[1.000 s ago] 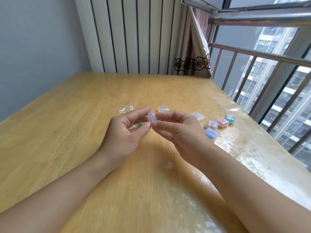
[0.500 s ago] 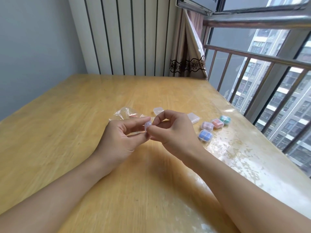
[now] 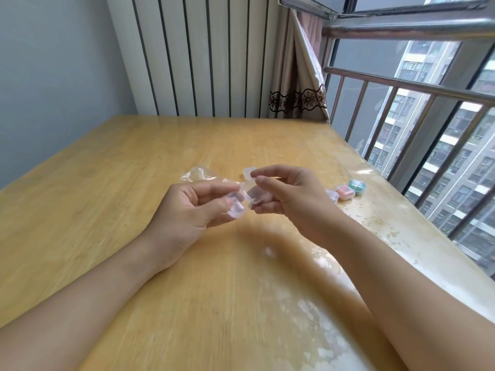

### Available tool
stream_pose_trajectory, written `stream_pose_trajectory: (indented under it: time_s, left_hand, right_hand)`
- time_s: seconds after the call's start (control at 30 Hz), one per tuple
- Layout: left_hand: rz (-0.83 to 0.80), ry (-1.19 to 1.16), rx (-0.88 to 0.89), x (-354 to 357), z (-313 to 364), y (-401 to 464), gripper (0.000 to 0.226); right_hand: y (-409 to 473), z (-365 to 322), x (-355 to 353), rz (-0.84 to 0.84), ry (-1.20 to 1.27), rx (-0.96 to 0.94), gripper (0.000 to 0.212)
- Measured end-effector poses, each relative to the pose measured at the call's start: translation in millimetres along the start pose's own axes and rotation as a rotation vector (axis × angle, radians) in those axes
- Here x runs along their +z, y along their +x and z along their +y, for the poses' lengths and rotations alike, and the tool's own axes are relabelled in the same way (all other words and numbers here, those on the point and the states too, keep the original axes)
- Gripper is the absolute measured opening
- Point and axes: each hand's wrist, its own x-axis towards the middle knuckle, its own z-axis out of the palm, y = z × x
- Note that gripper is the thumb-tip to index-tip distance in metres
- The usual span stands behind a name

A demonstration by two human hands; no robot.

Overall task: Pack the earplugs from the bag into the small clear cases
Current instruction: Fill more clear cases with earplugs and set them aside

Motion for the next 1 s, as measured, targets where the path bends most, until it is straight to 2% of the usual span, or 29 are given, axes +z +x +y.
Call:
stream_pose_trajectory:
  time_s: [0.13,0.23,0.37,0.47,0.53,0.6,0.67,0.73,0.8,0.87,1.0]
  left_hand:
    - [-0.14,0.279,0.055,4.7,-7.1,-4.0,0.016]
    - [-0.164,0.501,0.091,4.2,-14.0,-3.6,0.021]
    - [-0.165,0.452,0.08,4.1,-11.1,-5.3,0.028]
    - [-0.119,0.401,0.105,3.8,-7.3,-6.5,0.025]
    - [-0.028,0.358,0.147,3.2,-5.3,-4.4,0.021]
    - [0.154,0.345,0.24,-3.0,-5.3,3.4,0.01]
    - [0.398,0.42,0.339,-17.5,-4.5,13.8,0.005]
    - [0.547,0.578,0.325,-35.7,-5.2,23.2,0.004]
    - [0.516,0.762,0.193,-49.9,-13.8,31.8,0.012]
    - [0.398,0.841,0.103,-55.0,-25.3,37.7,0.019]
    - [0.294,0.838,0.118,-51.6,-31.4,42.5,0.01]
  right_hand:
    - [4.7,3.1,-13.7,-0.092,-0.216,0.04,0.015]
    - [4.7,1.5,-18.7,-0.141,-0.369,0.022,0.012]
    - [5.5,1.9,-21.3,-0.164,-0.453,0.017,0.011]
    - [6.1,2.0,-22.7,-0.162,-0.489,0.013,0.011]
    - [6.6,1.8,-23.3,-0.159,-0.534,0.011,0.013]
    - [7.4,1.7,-25.6,-0.12,-0.631,-0.018,0.015]
    - [7.5,1.9,-26.4,-0.017,-0.719,-0.119,0.014]
    - [6.4,3.8,-20.7,0.068,-0.718,-0.246,0.007]
    - [6.2,9.3,-9.5,0.072,-0.747,-0.327,0.007]
    - [7.6,18.6,1.4,0.025,-0.855,-0.383,0.015]
    - [13.7,31.2,14.4,-0.032,-1.003,-0.452,0.024]
